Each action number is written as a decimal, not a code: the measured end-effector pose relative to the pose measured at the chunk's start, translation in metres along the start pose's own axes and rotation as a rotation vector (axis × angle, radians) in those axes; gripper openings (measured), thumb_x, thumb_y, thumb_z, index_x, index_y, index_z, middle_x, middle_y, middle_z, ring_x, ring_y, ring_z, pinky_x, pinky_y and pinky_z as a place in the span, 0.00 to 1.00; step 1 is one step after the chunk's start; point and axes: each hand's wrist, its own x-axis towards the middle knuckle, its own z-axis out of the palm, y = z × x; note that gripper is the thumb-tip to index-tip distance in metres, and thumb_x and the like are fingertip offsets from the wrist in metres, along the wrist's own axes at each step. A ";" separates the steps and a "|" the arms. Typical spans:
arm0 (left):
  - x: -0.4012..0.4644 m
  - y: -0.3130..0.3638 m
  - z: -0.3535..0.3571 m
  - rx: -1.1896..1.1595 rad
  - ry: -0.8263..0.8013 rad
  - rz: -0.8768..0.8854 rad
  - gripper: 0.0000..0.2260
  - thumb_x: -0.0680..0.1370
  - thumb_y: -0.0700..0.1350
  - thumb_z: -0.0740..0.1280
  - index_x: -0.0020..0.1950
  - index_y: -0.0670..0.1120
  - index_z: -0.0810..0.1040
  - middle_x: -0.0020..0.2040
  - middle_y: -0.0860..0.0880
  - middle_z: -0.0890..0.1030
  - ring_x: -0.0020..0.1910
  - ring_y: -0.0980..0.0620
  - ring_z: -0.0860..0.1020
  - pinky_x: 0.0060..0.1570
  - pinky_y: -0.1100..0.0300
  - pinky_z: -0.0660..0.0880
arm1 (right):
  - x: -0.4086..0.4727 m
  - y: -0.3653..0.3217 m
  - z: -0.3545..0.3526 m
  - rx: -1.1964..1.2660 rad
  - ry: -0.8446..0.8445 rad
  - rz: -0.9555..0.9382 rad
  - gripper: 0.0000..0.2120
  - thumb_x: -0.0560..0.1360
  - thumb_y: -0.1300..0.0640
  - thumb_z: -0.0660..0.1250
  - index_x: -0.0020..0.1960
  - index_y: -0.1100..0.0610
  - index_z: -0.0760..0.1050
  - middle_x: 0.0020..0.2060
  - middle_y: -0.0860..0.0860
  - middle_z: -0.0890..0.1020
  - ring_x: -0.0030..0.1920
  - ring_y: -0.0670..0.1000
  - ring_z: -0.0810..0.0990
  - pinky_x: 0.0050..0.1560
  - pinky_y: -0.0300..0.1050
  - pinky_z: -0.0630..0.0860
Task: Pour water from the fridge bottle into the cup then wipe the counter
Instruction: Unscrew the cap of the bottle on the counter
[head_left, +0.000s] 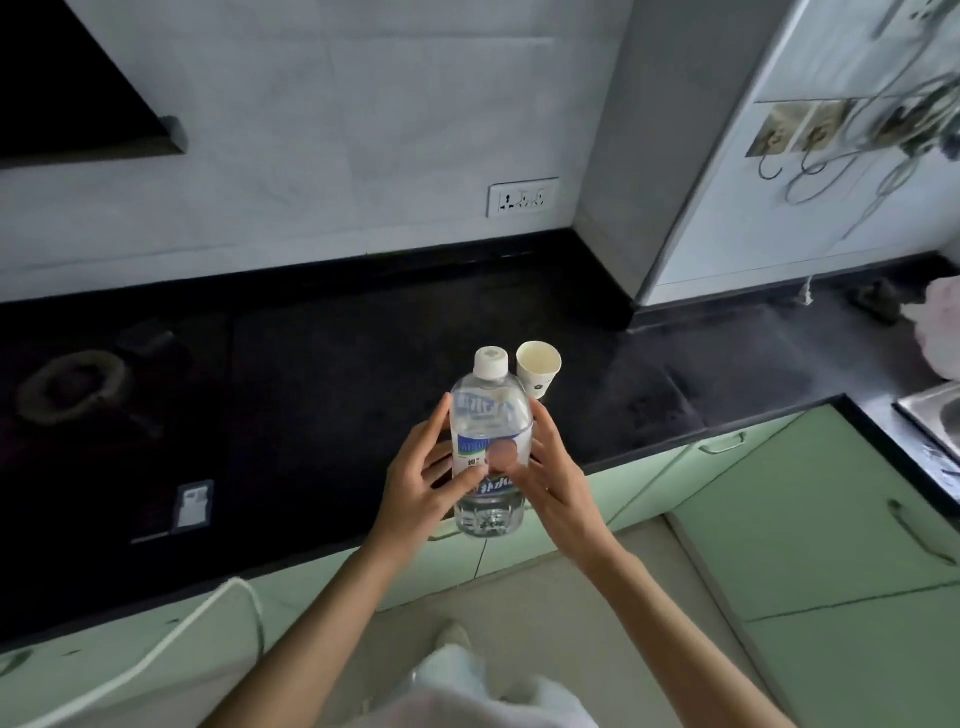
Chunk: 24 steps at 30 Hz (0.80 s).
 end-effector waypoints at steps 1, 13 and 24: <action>0.009 -0.002 -0.001 0.005 0.007 -0.006 0.36 0.71 0.39 0.75 0.74 0.58 0.64 0.67 0.54 0.73 0.63 0.57 0.76 0.60 0.61 0.75 | 0.008 0.002 -0.001 0.007 -0.017 0.003 0.30 0.79 0.53 0.62 0.77 0.44 0.53 0.70 0.46 0.71 0.67 0.49 0.73 0.65 0.57 0.73; 0.075 -0.029 -0.003 0.103 0.031 -0.072 0.39 0.62 0.35 0.81 0.68 0.58 0.71 0.66 0.54 0.73 0.63 0.55 0.76 0.63 0.59 0.74 | 0.085 0.041 -0.034 -0.109 -0.186 0.100 0.39 0.71 0.61 0.75 0.76 0.53 0.59 0.65 0.41 0.76 0.65 0.44 0.75 0.67 0.49 0.72; 0.088 -0.045 0.015 0.034 0.098 -0.192 0.39 0.63 0.34 0.80 0.68 0.54 0.69 0.67 0.53 0.74 0.66 0.54 0.74 0.66 0.52 0.73 | 0.113 0.057 -0.050 -0.180 -0.285 0.099 0.39 0.69 0.56 0.76 0.71 0.36 0.61 0.65 0.37 0.74 0.67 0.44 0.73 0.67 0.57 0.71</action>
